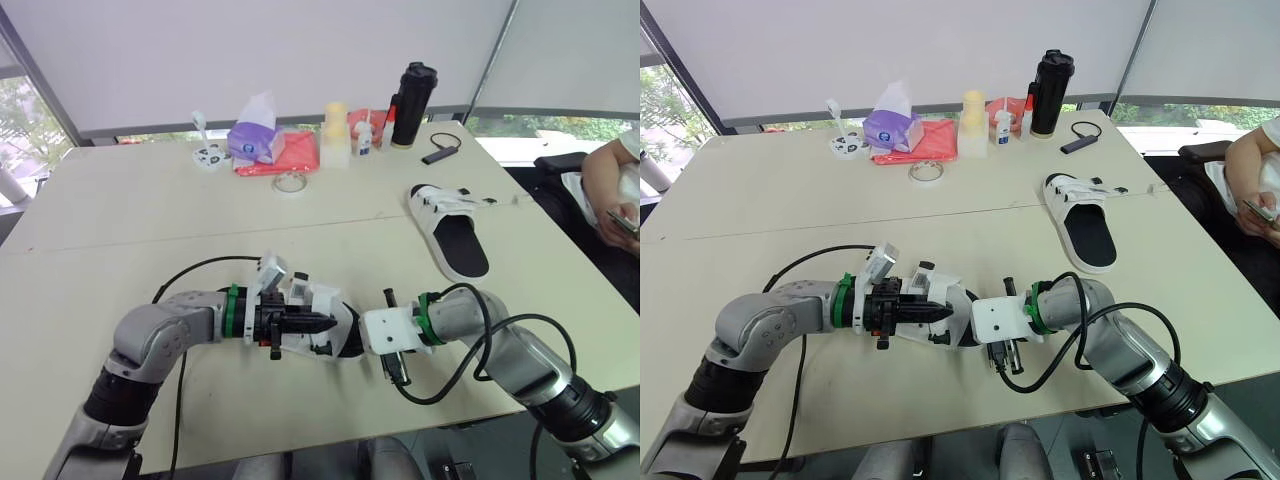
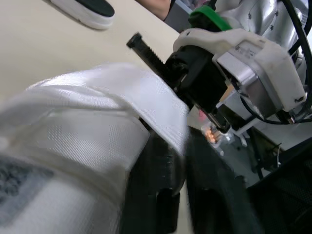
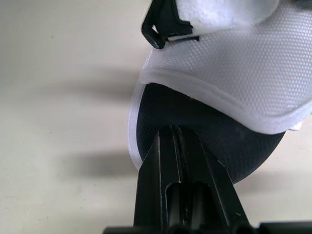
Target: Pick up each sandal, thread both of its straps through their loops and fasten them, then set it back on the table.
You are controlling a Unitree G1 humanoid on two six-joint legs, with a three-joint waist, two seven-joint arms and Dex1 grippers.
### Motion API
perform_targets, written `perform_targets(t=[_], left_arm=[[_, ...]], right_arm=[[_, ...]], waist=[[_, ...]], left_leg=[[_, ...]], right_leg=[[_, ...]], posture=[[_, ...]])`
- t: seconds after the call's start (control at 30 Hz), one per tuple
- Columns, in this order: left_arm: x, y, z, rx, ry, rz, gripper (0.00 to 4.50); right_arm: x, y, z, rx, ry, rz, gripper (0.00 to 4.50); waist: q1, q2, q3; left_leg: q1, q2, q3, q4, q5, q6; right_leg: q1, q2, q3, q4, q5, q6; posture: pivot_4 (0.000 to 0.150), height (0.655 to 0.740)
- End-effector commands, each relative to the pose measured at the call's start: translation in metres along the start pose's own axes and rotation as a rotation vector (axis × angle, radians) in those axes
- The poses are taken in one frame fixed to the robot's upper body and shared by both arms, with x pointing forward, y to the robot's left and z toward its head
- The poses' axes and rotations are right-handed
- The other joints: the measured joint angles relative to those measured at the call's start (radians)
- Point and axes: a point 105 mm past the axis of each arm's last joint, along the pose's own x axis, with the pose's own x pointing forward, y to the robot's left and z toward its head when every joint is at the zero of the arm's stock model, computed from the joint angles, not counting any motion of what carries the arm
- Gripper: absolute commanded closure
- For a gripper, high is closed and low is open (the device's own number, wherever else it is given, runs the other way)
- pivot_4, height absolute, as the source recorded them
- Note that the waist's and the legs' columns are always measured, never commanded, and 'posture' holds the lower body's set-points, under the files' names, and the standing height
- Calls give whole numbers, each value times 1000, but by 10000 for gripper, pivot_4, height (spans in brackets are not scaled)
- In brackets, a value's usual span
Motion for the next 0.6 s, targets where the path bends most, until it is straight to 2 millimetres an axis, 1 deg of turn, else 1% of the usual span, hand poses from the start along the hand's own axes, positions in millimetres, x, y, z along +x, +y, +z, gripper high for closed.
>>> perform_targets(t=[0.03,0.07,0.27,0.47,0.6], left_arm=[[-1,-2,0,28,2,13,21426],[-1,-2,1,24,-9,14,16649],[-4,-2,5,4,-42,10,16649],[-2,-9,-3,-38,-34,-17,16649],[-4,-8,-5,-61,-37,-4,16649]], right_arm=[[7,9,-13,37,46,39,45000],[7,9,-13,38,46,38,45000],[6,9,-13,41,47,38,45000],[6,9,-14,42,49,36,45000],[6,9,-14,42,50,37,45000]], waist=[[1,0,0],[1,0,0],[0,0,0],[0,0,0],[0,0,0]], left_leg=[[0,0,0,0,0,0],[0,0,0,0,0,0],[0,0,0,0,0,0],[0,0,0,0,0,0],[0,0,0,0,0,0]], right_leg=[[0,0,0,0,0,0],[0,0,0,0,0,0],[0,0,0,0,0,0],[0,0,0,0,0,0],[0,0,0,0,0,0]], posture=[[1500,7400],[1500,7400],[1500,7400],[1500,7400],[1500,7400]])
